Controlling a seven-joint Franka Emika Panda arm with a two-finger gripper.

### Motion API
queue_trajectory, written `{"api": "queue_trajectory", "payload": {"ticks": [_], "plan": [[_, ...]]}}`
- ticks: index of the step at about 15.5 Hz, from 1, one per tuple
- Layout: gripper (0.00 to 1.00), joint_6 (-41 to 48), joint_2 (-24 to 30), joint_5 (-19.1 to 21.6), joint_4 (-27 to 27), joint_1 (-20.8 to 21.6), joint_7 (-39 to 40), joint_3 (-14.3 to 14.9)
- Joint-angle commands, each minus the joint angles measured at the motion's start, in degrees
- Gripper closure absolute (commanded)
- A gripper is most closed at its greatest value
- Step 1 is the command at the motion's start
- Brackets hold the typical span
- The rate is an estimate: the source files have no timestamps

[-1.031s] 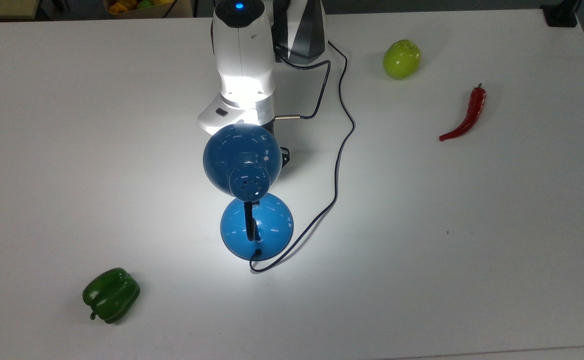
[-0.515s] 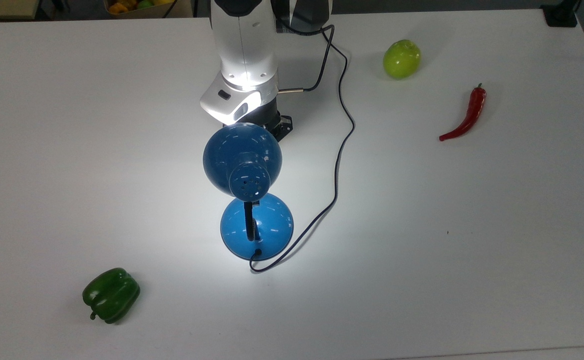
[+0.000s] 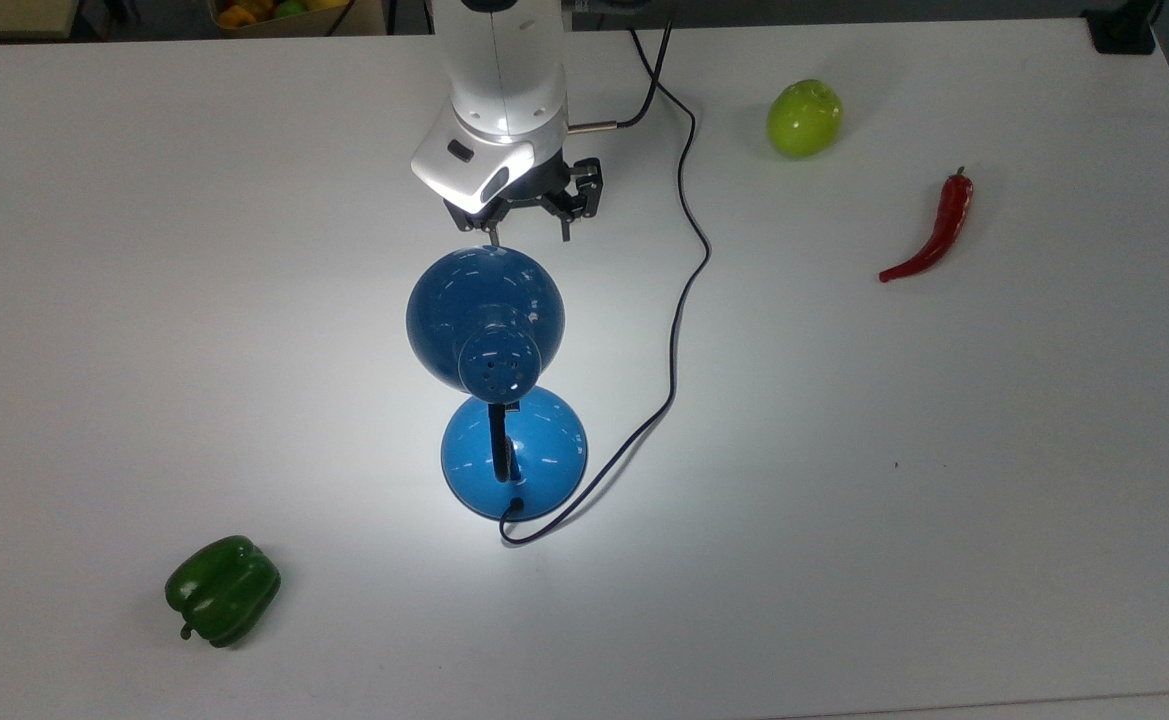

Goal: Turn on desk lamp

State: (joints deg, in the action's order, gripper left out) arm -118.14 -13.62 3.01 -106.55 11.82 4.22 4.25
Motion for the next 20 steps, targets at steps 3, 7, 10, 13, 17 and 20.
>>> {"api": "queue_trajectory", "payload": {"ticks": [3,7,10,13,17,20], "plan": [[0.0,10.5,6.7,-0.9,1.4,0.5,-0.8,0.8],[0.0,18.9,9.2,-0.7,6.7,0.0,-5.5,0.9],[0.0,23.7,9.4,-1.0,12.2,0.0,-10.1,1.0],[0.0,25.2,11.8,-1.6,14.4,-1.4,-10.9,0.6],[0.0,27.2,12.6,-0.2,16.3,-2.5,-9.8,0.2],[0.0,25.0,13.0,0.1,15.7,-3.4,-4.4,0.3]]}}
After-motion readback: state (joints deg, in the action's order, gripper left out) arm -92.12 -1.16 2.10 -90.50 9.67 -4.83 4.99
